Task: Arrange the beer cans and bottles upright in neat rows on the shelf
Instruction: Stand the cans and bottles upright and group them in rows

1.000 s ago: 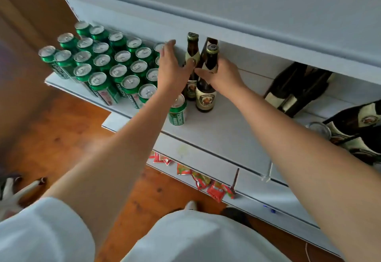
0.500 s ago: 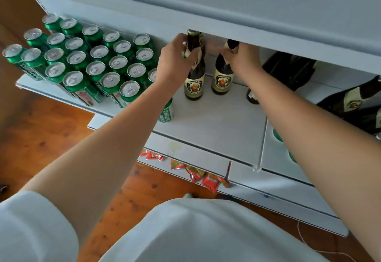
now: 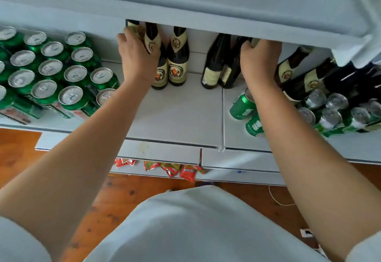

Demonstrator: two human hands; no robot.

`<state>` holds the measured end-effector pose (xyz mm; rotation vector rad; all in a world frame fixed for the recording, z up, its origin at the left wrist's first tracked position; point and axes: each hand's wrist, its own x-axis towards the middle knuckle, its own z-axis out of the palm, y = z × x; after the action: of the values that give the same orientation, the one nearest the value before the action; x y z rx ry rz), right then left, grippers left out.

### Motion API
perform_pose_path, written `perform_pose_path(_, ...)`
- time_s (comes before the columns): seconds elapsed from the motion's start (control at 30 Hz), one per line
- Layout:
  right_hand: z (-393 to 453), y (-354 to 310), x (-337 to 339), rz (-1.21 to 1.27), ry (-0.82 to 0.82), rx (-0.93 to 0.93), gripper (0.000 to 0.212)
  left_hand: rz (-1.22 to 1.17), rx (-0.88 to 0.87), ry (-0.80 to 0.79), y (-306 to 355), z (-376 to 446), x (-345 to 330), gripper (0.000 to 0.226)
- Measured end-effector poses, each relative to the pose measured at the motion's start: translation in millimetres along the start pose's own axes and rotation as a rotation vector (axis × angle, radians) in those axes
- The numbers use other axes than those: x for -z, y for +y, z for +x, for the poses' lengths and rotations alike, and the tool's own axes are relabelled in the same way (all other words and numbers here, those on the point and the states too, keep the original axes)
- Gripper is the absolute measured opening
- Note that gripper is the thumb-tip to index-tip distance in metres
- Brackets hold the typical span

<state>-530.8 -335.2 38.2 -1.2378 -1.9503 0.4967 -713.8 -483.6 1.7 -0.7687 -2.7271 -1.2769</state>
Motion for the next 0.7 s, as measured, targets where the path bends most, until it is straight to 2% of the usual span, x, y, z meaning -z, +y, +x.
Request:
perform_pose_path(0.07,-13.7,7.8,17.7,0.031,0.109,0.084,0.017,-0.061,-0.02,0.176,8.1,-23.7,1.4,0.035)
perform_pose_path(0.1,-21.6,16.0,28.9,0.023,0.178,0.098,0.016,-0.124,-0.071,0.197,17.0,-39.0,-0.8,0.03)
perform_pose_path(0.13,-29.7,25.1,41.5,0.01,0.257,0.1,0.019,-0.199,-0.148,0.147,29.3,-54.8,-5.5,0.025)
perform_pose_path(0.2,-36.7,52.5,65.8,-0.016,0.381,0.059,0.03,-0.326,-0.322,-0.051,57.5,-80.1,-22.4,0.019)
perform_pose_path(0.27,-30.7,82.5,88.2,-0.055,0.437,-0.001,0.04,-0.404,-0.438,-0.254,88.7,-91.6,-49.7,0.022)
perform_pose_path(0.33,-17.5,106.0,106.9,-0.078,0.356,-0.064,0.054,-0.405,-0.484,-0.44,124.3,-95.1,-76.9,0.038)
perform_pose_path(0.43,10.1,127.0,120.1,-0.134,0.003,-0.138,0.067,-0.274,-0.476,-0.656,167.9,-93.2,-112.6,0.062)
perform_pose_path(0.5,24.3,133.6,122.3,-0.156,-0.2,-0.208,0.062,-0.163,-0.451,-0.762,183.2,-87.7,-138.8,0.073)
perform_pose_path(0.57,31.9,137.7,121.7,-0.156,-0.294,-0.214,0.042,-0.1,-0.402,-0.778,190.2,-82.3,-157.0,0.077)
perform_pose_path(0.6,35.2,139.1,121.7,-0.153,-0.304,-0.196,0.034,-0.105,-0.356,-0.756,192.1,-80.1,-162.4,0.072)
perform_pose_path(0.7,43.2,144.2,123.4,-0.074,-0.292,-0.165,0.032,-0.133,-0.35,-0.647,194.3,-79.9,-167.3,0.049)
